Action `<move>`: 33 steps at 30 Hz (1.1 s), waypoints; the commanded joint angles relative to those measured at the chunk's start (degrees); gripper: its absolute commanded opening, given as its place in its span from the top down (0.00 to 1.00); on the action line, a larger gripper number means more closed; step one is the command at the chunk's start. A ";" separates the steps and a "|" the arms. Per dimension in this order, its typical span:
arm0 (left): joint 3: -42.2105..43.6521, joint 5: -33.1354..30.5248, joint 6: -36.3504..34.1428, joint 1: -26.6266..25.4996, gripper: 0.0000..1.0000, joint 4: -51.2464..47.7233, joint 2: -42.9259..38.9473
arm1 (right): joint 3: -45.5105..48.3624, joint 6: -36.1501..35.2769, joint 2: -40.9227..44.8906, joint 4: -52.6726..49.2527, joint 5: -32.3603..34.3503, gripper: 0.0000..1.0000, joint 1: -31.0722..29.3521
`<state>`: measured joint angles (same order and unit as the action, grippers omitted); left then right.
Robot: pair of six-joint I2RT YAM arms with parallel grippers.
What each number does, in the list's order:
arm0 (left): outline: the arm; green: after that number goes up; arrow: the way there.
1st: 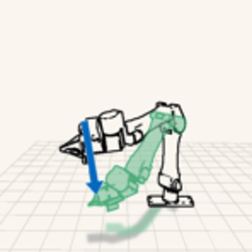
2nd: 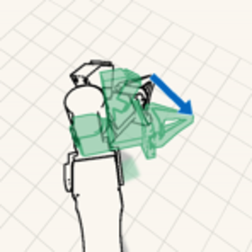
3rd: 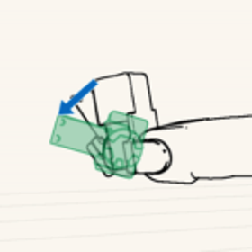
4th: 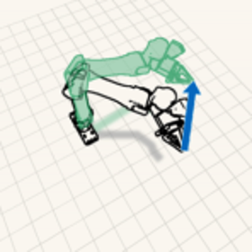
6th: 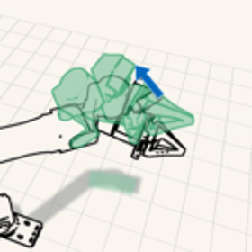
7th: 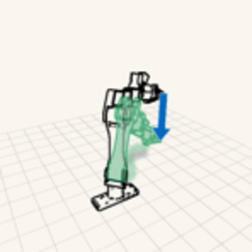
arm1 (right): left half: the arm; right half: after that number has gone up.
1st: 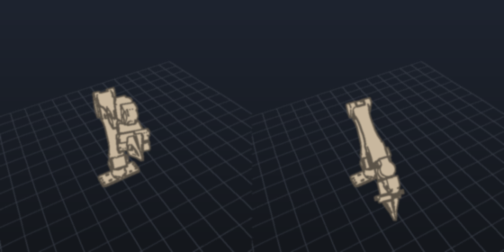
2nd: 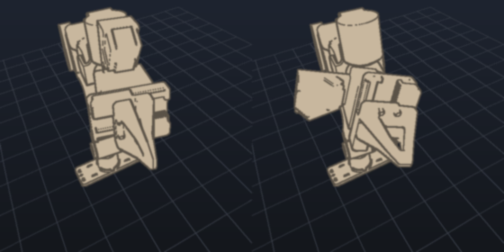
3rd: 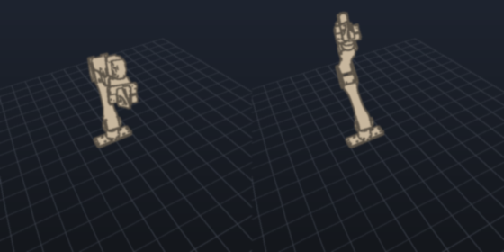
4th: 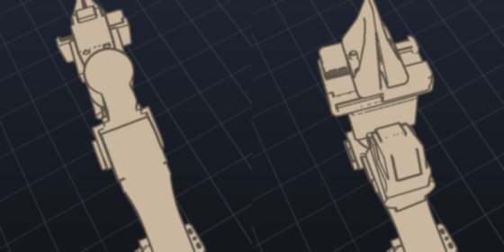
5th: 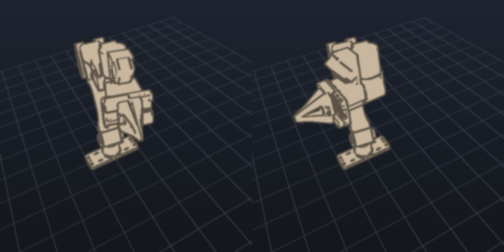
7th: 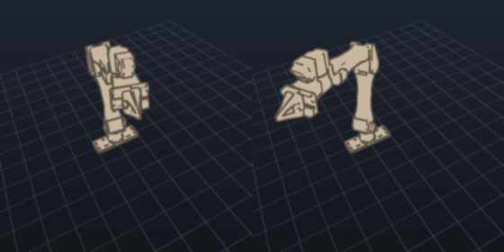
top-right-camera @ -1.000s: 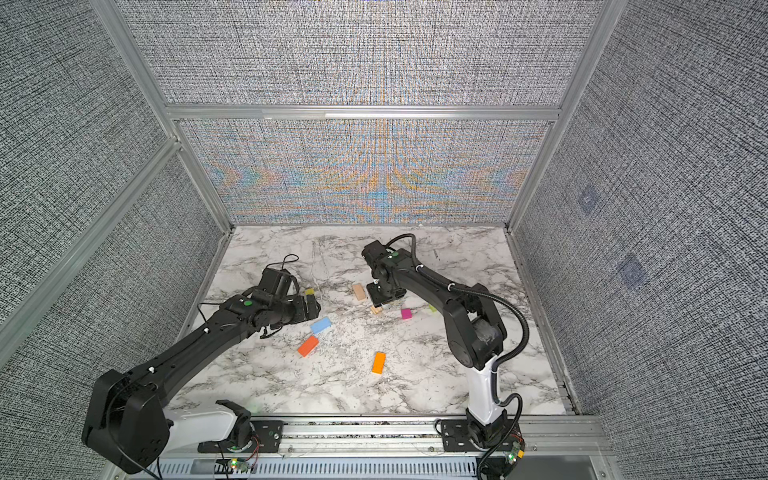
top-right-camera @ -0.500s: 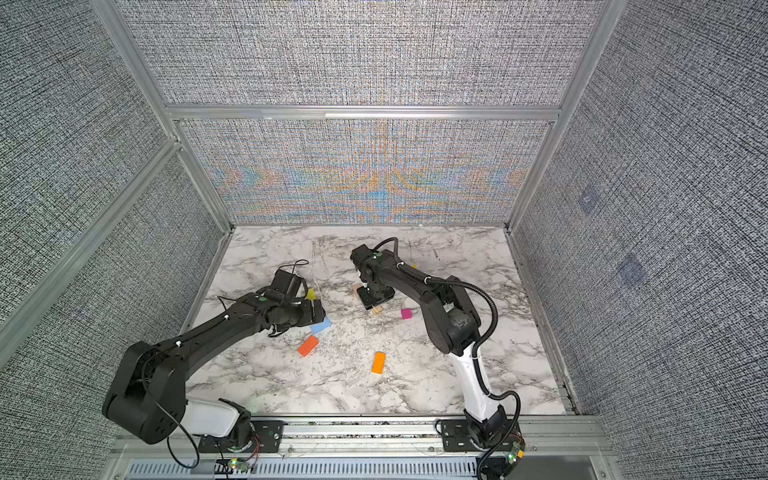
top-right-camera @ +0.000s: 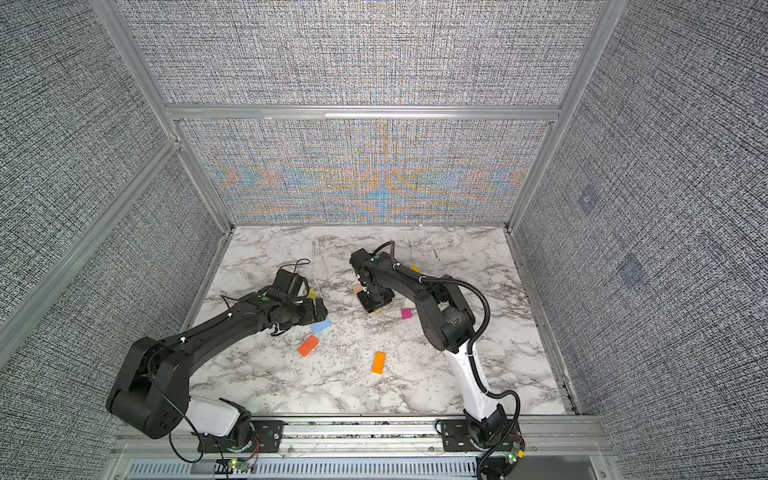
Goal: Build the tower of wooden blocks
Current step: 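Grasp the small pine cube with the right gripper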
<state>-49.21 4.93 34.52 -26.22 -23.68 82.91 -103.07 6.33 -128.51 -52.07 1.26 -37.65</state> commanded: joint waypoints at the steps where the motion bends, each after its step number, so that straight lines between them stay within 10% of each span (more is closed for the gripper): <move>1: 0.17 0.50 -0.07 0.01 0.01 0.97 -0.62 | -0.08 0.98 0.30 -1.10 0.97 0.61 -0.13; 33: 2.00 2.80 -0.42 -0.37 0.02 1.38 -5.59 | 18.60 16.94 12.54 5.66 6.10 0.73 2.13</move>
<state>-47.03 7.44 34.48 -26.50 -22.74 77.17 -84.62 23.16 -115.61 -46.81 7.01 -35.92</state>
